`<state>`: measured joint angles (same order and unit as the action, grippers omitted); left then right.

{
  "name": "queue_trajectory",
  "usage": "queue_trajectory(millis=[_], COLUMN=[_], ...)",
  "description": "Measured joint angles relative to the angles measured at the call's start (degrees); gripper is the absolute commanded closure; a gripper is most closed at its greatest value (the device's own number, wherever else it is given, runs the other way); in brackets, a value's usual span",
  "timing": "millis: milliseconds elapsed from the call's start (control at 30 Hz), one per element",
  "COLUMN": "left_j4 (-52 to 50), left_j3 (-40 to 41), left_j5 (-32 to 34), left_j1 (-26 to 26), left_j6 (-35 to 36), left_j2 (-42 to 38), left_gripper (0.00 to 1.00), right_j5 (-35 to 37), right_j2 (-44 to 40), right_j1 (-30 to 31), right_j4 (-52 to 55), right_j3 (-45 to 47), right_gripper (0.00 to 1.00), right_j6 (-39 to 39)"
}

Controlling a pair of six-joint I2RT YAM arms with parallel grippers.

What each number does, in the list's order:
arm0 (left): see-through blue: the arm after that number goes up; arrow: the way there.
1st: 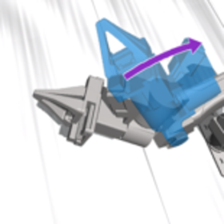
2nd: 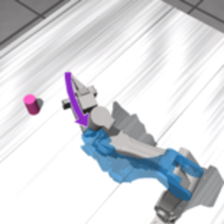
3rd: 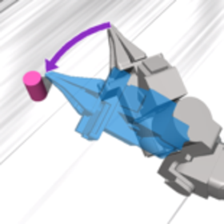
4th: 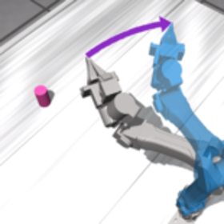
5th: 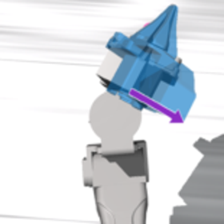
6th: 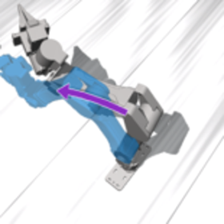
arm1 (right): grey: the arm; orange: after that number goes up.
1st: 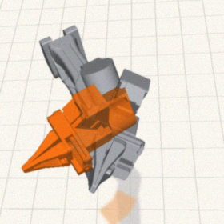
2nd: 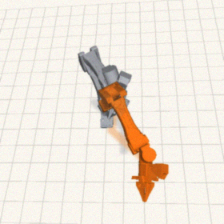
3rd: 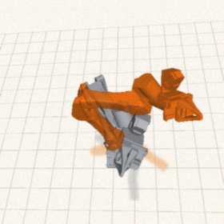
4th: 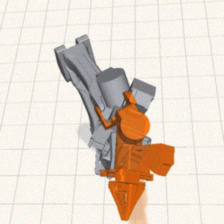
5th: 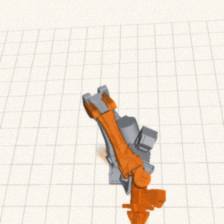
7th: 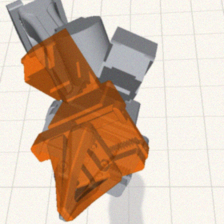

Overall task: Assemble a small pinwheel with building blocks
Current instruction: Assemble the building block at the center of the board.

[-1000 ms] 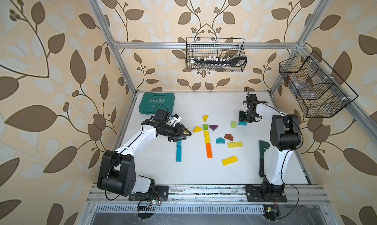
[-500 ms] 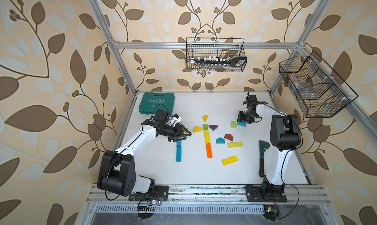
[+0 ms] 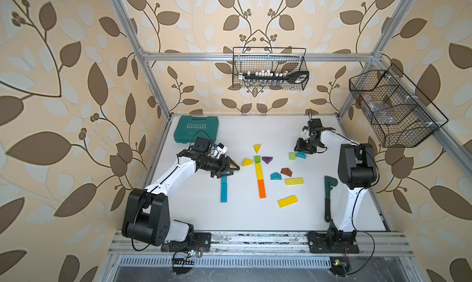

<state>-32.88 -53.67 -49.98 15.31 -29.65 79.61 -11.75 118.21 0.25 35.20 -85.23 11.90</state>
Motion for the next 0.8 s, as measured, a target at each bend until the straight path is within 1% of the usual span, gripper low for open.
queue_trajectory(millis=[67, 167, 200, 267, 300, 333, 400, 433, 500, 600, 633, 700, 800], left_j4=[-0.02, -0.02, -0.07, -0.79, -1.79, -3.06, -4.63, -5.09, -5.31, -6.95, -7.72, -9.44, -11.74], left_j3=[0.24, 0.33, 0.33, 0.13, -0.46, -1.46, -3.87, -5.07, -6.21, -6.91, -7.26, -8.24, -9.60], left_j5=[0.00, 0.31, 0.81, 3.19, 5.51, 7.91, 11.89, 13.53, 15.87, 20.28, 22.10, 25.70, 30.58], left_j1=[0.00, 0.00, 0.02, 0.66, 1.36, 2.56, 5.64, 6.91, 8.48, 8.66, 8.63, 8.46, 7.48], left_j6=[-0.02, -0.02, -0.11, -0.42, -0.50, -0.50, -0.74, -0.92, -1.25, -1.64, -1.81, -2.23, -2.84], left_j2=[0.00, -0.02, -0.11, -0.35, -0.50, -0.55, -0.66, -0.90, -2.21, -5.18, -5.99, -7.02, -7.43], left_gripper=[0.48, 0.46, 0.45, 0.37, 0.34, 0.28, 0.08, 0.02, 0.01, 0.01, 0.01, 0.01, 0.01], right_j5=[-0.17, -0.09, 0.11, 0.79, 1.29, 1.95, 3.02, 3.45, 3.39, 3.21, 3.37, 4.04, 4.48], right_j2=[0.00, -0.02, -0.07, -0.68, -1.44, -2.60, -5.77, -8.83, -15.67, -27.82, -31.06, -34.36, -33.62], right_j1=[0.00, -0.02, -0.02, -0.02, -0.02, -0.02, -0.07, -0.07, -0.04, 1.44, 3.19, 8.44, 17.62], right_j4=[-0.04, 0.20, 0.57, 1.29, 1.70, 2.16, 2.25, 1.70, 0.13, -1.51, -1.75, -1.49, -0.63], right_j3=[0.00, -0.11, -0.28, -0.55, -0.55, -0.55, -0.09, 1.16, 5.20, 13.33, 15.80, 19.15, 21.90], right_gripper=[0.51, 0.44, 0.43, 0.38, 0.37, 0.37, 0.36, 0.35, 0.35, 0.30, 0.28, 0.28, 0.31], right_j6=[0.09, 0.02, -0.04, -0.07, -0.22, -0.24, -0.48, -0.68, -1.05, -2.40, -3.26, -4.37, -4.85])
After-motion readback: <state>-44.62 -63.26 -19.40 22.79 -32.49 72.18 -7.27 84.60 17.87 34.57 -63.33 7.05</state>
